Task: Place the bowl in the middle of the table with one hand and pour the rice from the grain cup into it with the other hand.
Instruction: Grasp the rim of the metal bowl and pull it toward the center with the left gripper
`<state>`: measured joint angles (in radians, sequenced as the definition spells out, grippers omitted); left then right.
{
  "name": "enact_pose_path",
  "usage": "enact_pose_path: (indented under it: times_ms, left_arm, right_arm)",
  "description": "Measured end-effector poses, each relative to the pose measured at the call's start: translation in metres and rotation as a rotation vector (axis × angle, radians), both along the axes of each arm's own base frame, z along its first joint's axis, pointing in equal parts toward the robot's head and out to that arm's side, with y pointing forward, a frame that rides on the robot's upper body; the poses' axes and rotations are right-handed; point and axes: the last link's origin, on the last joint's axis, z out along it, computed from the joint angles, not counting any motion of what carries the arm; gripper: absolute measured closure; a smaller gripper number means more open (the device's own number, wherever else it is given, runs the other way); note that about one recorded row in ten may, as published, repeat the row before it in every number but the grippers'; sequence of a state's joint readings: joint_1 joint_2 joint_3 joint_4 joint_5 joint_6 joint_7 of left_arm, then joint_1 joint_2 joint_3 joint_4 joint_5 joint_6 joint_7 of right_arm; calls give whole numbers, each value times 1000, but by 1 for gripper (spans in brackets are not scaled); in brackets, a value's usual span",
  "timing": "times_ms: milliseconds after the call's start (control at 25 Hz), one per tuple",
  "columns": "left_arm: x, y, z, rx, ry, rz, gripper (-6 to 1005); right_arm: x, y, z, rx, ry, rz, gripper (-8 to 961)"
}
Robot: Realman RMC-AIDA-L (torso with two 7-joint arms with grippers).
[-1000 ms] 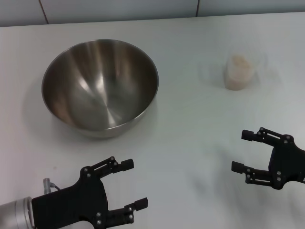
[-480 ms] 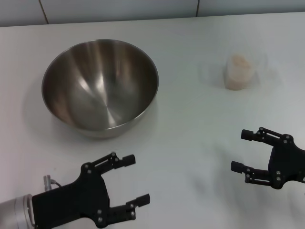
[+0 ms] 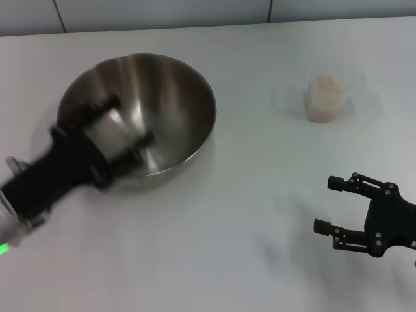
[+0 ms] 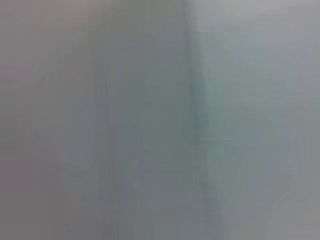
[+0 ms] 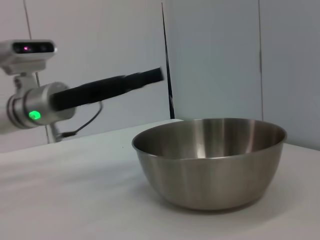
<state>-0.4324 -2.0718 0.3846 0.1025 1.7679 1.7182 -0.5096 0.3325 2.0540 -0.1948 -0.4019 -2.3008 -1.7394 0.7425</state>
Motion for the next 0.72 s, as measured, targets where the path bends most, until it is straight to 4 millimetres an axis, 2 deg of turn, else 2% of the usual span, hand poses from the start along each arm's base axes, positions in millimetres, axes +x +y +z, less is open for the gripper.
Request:
enact_pose_path:
  times_ms: [80,160,280,480,720]
  left_arm:
    - [-10,25,16,128,-27,142,252]
    - [-13,32,20,154,-29,181,254]
    - [-24,55,27,221,-11,306,256]
    - [-26,70,29,231,12,358,260]
    - [-25,75,29,226,19,370,264]
  right_arm:
    - [0,0,0,1,0,1,125]
    - [0,1,0,2,0,2,125]
    - [-2,2,0,4,0,10,126]
    - [-3,4,-1,4,1,15,126]
    - [-4,5,-1,8,0,19,125]
